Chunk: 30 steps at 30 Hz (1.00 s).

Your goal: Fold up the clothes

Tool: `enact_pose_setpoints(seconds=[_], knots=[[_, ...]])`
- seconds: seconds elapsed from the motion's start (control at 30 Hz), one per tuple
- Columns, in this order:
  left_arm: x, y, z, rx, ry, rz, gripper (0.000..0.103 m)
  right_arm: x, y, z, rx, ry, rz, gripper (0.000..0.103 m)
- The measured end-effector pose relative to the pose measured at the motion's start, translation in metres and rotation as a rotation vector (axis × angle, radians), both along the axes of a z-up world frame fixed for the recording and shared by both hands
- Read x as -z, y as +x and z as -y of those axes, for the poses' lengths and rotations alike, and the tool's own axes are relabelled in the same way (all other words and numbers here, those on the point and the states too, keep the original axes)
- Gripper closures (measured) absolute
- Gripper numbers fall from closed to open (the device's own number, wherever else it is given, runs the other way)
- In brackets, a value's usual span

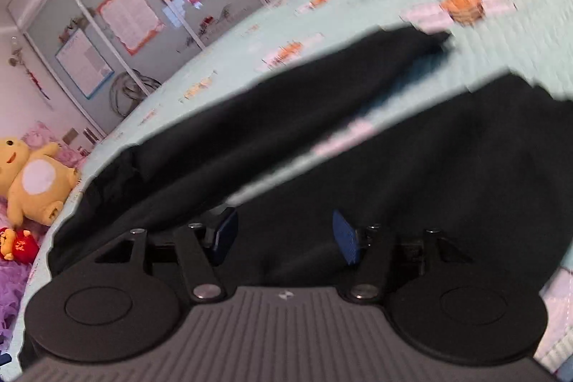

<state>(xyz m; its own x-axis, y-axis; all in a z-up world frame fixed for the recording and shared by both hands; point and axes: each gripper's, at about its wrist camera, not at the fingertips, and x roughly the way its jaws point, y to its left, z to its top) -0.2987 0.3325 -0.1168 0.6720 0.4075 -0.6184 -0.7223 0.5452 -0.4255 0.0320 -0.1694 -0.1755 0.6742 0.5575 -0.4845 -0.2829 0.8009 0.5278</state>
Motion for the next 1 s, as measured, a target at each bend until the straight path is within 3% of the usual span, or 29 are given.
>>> enact_pose_setpoints(seconds=[0.2, 0.3, 0.4, 0.67, 0.7, 0.8, 0.9, 1.0], knots=[[-0.006, 0.038, -0.018, 0.022, 0.017, 0.06, 0.041, -0.058, -0.007, -0.061, -0.201, -0.025, 0.164, 0.043], [-0.01, 0.06, -0.044, 0.014, 0.035, 0.072, 0.035, -0.06, -0.008, -0.098, -0.284, -0.066, 0.198, 0.042], [-0.011, 0.08, -0.084, -0.007, 0.021, 0.091, 0.033, -0.037, -0.01, -0.131, -0.28, -0.164, 0.217, 0.042], [0.027, 0.154, -0.209, -0.008, -0.17, 0.092, 0.033, 0.029, -0.045, -0.18, -0.164, -0.453, 0.298, 0.04], [0.034, 0.165, -0.223, -0.002, -0.197, 0.089, 0.033, 0.028, -0.045, -0.181, -0.156, -0.467, 0.308, 0.033], [0.059, 0.194, -0.251, 0.023, -0.304, 0.096, 0.034, 0.03, -0.036, -0.178, -0.174, -0.456, 0.265, 0.031], [0.073, 0.207, -0.261, 0.078, -0.414, 0.177, 0.035, 0.031, -0.033, -0.176, -0.179, -0.433, 0.243, 0.03], [0.077, 0.205, -0.261, 0.109, -0.464, 0.254, 0.035, 0.031, -0.035, -0.178, -0.179, -0.443, 0.246, 0.03]])
